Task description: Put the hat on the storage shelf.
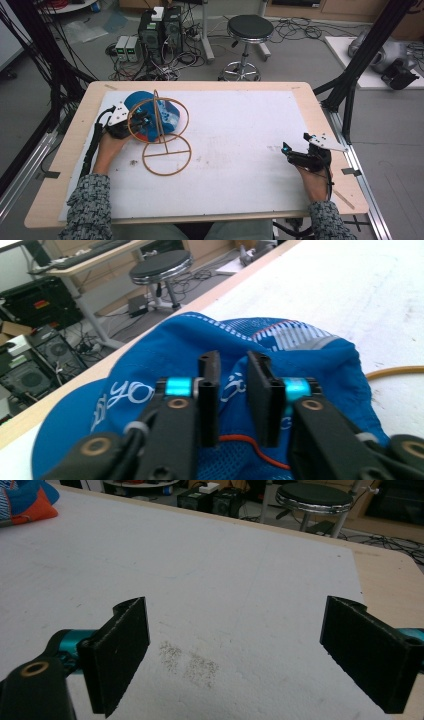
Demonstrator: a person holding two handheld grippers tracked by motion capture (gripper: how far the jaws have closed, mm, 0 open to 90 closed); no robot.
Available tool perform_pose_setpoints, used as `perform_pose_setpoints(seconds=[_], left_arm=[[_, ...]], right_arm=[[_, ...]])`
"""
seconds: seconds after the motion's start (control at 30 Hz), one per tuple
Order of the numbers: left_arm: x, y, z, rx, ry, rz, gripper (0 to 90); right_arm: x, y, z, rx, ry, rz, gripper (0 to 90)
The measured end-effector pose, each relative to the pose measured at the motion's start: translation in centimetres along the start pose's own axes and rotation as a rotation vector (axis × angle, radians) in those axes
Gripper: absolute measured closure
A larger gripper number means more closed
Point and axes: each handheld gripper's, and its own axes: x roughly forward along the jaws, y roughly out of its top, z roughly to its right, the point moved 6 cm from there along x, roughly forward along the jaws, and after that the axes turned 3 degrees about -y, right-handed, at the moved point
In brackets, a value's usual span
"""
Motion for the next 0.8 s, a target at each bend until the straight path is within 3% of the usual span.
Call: perform_pose_setpoints(seconds=[0.1, 0.3, 0.37, 0.47, 0.5, 0.8], left_arm=[[0.1, -0.1, 0.2, 0.006, -0.022, -0.006, 86.6], [-0.5, 0.4, 0.0, -0.031, -0.061, 0.033, 89.6], [-1.4, 1.1, -0.4, -0.038, -0.053, 0.074, 89.7], [-1.9, 1.6, -0.8, -0.055, -0.05, 0.096, 89.7], [-2.3, 2.1, -1.3, -0.084, -0.048, 0.104, 89.7], [-2.5, 5.1, -2.7, -0.072, -0.019, 0.082, 89.8]], right_arm=[[0.0, 0.0, 0.0, 0.003, -0.001, -0.005, 11.5], [0.0, 0.0, 0.1, 0.004, -0.001, -0.005, 11.5], [0.0, -0.1, 0.1, 0.005, -0.001, -0.006, 11.5], [0.0, -0.1, 0.1, 0.004, -0.001, -0.007, 11.5], [0.0, 0.0, 0.1, 0.002, 0.0, -0.004, 11.5], [-0.1, 0.0, 0.2, 0.004, 0.004, -0.002, 11.5]])
